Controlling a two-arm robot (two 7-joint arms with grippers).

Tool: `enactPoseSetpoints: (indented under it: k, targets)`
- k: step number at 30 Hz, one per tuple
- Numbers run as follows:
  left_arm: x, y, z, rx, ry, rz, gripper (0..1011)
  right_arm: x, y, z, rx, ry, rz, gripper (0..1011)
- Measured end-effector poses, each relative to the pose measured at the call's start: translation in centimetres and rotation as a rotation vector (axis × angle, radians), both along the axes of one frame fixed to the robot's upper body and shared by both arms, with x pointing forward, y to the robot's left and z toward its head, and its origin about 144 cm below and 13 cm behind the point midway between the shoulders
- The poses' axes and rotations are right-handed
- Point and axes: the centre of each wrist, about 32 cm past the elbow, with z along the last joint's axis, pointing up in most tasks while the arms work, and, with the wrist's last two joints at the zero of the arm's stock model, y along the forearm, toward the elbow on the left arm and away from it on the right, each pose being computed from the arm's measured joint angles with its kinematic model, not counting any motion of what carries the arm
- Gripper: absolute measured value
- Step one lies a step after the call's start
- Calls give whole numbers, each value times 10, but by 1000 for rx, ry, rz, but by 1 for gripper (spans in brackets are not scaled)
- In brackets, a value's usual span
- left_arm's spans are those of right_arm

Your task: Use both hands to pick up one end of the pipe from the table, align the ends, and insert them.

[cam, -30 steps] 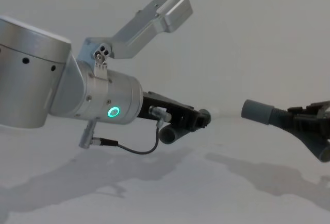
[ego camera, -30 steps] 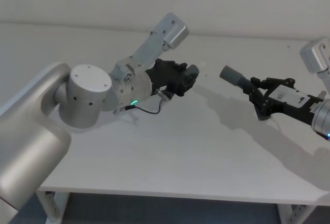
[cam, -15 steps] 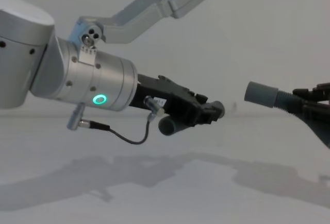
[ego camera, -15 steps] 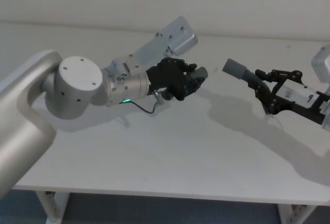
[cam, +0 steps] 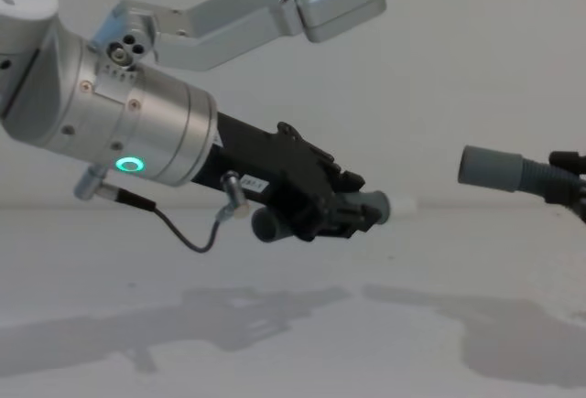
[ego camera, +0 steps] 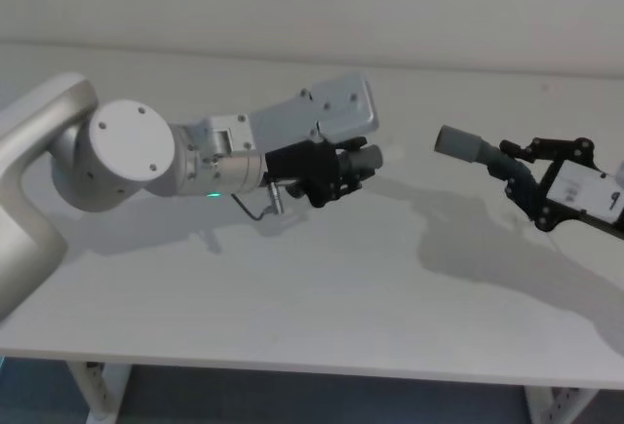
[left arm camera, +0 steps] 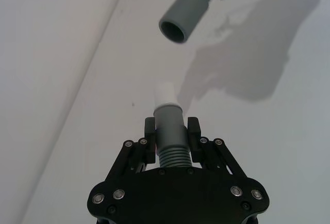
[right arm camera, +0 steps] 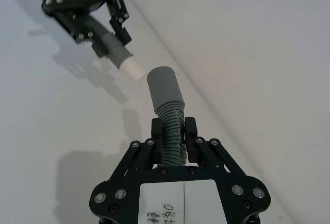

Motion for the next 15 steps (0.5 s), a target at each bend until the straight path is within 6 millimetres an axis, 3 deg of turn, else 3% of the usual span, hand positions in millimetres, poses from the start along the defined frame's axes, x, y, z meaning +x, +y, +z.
enactPoseSetpoints:
  k: [15]
  targets:
    - [-13, 8, 13, 212, -128, -89, 354, 1, -37, -4, -177, -217, 127, 248]
